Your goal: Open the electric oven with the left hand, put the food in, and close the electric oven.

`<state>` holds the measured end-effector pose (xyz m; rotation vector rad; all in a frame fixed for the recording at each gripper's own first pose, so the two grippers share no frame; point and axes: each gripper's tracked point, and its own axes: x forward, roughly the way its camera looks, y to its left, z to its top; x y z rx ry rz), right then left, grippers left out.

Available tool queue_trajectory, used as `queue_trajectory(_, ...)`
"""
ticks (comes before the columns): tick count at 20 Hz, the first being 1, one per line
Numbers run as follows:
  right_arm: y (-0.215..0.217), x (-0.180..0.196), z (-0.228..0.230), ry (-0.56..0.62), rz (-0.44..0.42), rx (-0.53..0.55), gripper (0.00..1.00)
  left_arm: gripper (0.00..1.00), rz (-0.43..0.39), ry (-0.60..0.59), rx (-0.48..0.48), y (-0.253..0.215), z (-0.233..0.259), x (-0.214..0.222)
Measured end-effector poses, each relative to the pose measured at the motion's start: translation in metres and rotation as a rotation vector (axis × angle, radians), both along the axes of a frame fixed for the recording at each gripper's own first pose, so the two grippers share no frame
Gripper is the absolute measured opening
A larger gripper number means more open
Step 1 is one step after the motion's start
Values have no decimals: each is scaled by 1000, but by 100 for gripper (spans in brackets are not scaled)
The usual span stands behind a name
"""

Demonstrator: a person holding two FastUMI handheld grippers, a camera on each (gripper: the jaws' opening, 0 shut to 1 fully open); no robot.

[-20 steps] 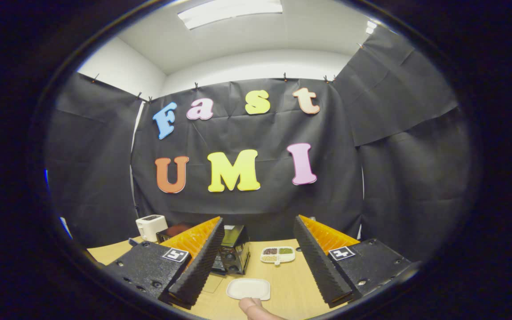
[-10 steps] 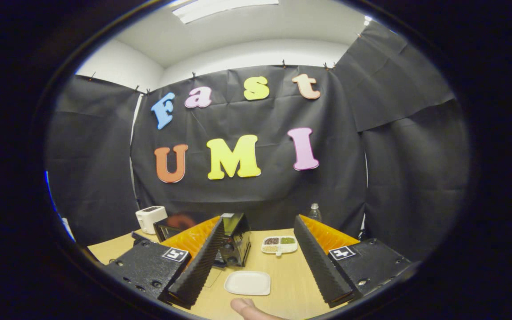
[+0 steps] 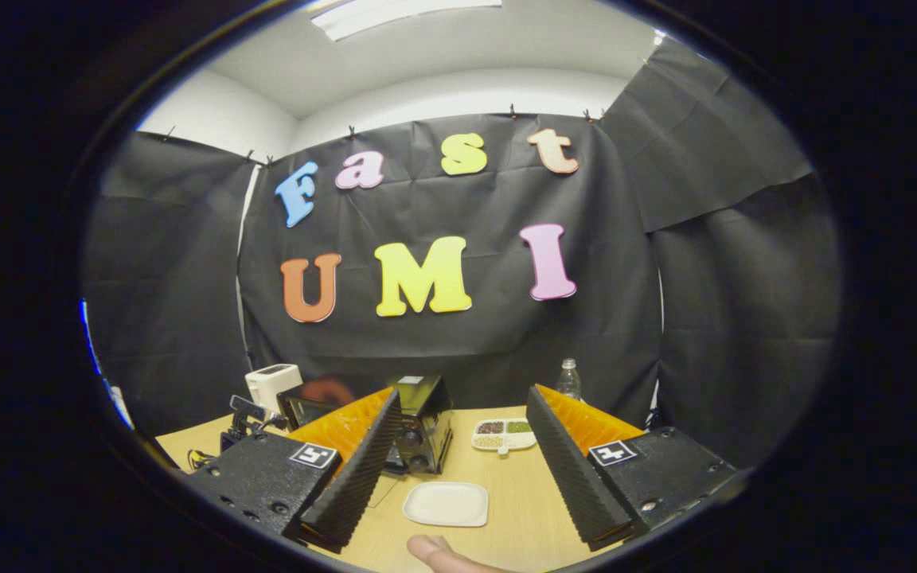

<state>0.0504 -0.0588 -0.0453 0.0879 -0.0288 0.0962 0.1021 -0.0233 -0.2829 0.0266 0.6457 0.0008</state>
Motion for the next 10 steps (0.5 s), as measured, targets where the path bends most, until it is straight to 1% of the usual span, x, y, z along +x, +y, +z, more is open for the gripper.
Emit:
queue_trajectory(4, 1, 1, -3, 3, 5, 21, 96, 93, -2, -47, 4, 1, 21, 5)
queue_trajectory(10, 0, 1, -6, 12, 1, 23, 96, 94, -10, -125, 13, 2, 58, 21)
